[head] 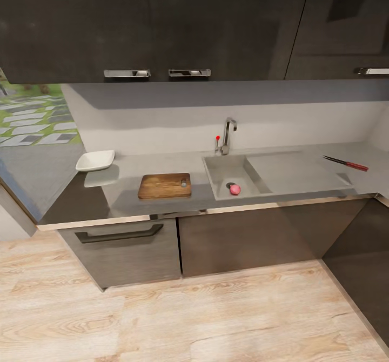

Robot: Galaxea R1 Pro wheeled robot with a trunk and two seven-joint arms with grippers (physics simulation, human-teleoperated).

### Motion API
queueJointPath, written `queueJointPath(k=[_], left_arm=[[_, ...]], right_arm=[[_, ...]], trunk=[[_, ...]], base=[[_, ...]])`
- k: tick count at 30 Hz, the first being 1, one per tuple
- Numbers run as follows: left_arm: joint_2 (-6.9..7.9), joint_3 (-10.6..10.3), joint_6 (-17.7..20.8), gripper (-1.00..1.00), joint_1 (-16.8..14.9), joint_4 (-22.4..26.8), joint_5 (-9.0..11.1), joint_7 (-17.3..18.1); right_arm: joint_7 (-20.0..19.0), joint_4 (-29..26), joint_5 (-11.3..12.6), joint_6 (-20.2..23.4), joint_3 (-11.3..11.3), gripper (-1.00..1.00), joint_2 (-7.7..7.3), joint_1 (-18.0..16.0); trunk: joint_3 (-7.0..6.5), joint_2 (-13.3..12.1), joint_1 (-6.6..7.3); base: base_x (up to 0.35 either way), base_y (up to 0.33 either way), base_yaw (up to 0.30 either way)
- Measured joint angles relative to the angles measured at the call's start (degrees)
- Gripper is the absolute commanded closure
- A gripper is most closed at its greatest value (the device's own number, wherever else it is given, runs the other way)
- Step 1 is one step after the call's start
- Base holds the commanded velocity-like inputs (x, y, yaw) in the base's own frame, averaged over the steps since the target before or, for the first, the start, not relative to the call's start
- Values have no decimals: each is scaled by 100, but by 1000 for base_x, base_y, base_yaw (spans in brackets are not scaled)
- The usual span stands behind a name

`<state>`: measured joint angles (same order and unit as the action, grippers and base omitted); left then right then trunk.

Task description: In the kitchen, take the Vidalia onion out of the sink, dice it on the chopping board with the paring knife, put the diced onion into the bowl on the countertop, then place both the paring knife and the chopping board into the sink.

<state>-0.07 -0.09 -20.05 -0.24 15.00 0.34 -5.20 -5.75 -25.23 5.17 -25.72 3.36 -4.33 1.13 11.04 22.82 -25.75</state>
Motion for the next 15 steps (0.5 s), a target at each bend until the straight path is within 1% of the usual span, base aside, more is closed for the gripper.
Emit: queueJointPath(k=[12,15], left_arm=[[-6,1,-27,-100,0,-21,-2,3],[-14,-1,-26,-100,0,-21,-2,5]], right_arm=[[-11,21,-27,-13,1,-100,8,-1],[-12,18,-35,-36,0,-100,27,-1]], trunk=[[0,0,0],[0,0,0]], base=[[0,0,0],[0,-85,0]])
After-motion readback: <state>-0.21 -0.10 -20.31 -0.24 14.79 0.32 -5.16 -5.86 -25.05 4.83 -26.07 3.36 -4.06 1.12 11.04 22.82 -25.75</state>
